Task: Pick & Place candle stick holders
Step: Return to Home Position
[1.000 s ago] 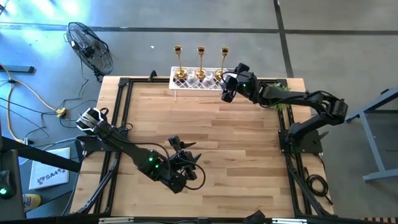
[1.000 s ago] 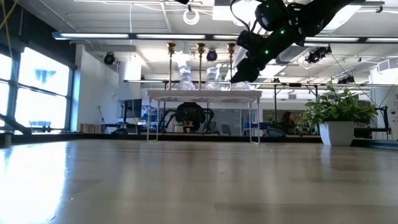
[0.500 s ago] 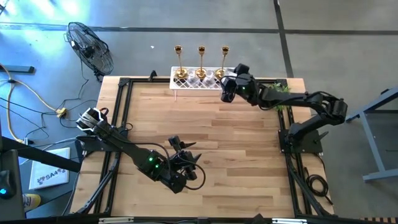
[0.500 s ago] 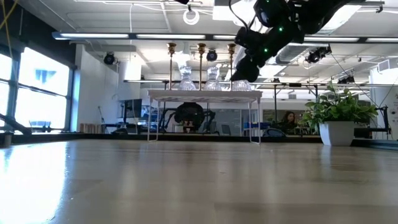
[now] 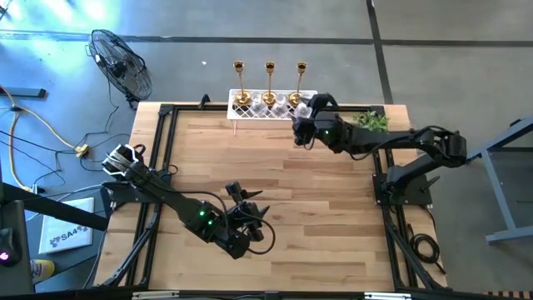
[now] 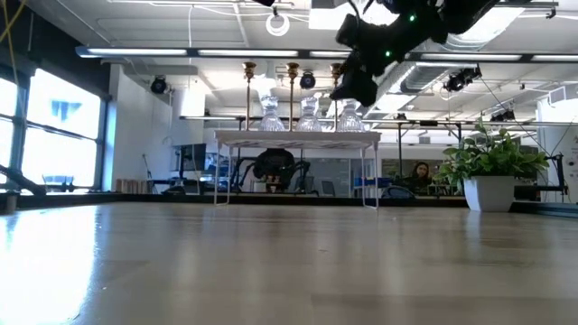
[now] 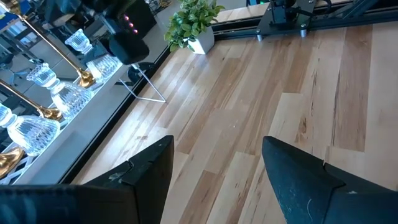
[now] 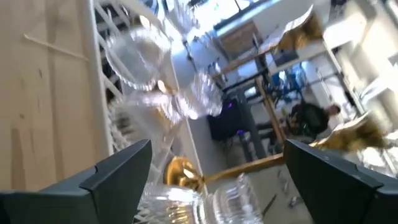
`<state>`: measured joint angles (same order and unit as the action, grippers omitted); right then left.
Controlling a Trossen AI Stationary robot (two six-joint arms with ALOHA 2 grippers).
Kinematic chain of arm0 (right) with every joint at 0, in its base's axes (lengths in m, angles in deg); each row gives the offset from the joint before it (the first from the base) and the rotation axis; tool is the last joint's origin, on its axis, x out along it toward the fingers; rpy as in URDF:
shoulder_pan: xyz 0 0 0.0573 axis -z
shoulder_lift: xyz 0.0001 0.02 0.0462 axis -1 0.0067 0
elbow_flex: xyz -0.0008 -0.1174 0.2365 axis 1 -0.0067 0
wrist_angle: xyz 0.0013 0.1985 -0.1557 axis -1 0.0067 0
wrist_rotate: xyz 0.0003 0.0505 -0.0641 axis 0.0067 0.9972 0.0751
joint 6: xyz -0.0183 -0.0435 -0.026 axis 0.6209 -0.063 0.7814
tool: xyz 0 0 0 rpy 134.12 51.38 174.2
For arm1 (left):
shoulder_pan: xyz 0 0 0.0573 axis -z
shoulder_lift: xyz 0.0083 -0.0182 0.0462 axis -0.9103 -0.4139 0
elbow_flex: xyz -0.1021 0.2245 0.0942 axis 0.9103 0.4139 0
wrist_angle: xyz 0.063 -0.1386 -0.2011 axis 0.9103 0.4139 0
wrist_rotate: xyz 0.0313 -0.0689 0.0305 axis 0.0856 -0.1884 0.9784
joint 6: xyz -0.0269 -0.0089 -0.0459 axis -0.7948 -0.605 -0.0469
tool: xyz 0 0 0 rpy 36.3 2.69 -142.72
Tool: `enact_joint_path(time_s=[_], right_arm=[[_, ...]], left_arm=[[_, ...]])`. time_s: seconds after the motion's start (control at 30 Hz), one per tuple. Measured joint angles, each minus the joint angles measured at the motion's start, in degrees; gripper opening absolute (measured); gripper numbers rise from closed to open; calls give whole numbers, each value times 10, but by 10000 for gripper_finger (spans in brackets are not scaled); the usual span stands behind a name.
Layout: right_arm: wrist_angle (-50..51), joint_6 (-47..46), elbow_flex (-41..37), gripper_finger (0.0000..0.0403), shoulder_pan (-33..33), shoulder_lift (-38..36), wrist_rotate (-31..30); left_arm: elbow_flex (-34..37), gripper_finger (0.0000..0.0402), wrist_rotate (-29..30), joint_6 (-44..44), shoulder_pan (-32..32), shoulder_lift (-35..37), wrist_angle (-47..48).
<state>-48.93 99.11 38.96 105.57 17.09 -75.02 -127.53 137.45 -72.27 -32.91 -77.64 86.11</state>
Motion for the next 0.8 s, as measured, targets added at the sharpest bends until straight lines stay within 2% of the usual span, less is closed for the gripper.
enact_joint_path(time_s=[0.2, 0.4, 0.57, 0.7, 0.8], right_arm=[[12, 19, 0, 359, -54, -39, -18], [91, -115, 0, 359, -78, -95, -14], [157, -229, 0, 359, -92, -118, 37], [160, -254, 0, 359, -112, -118, 35], [159, -258, 0, 359, -127, -118, 2]], left_arm=[[0, 239, -1, 0, 0, 0, 0], [0, 239, -10, 0, 0, 0, 0], [0, 239, -11, 0, 0, 0, 0], [0, 239, 0, 2, 0, 0, 0], [1, 239, 10, 12, 1, 10, 0]])
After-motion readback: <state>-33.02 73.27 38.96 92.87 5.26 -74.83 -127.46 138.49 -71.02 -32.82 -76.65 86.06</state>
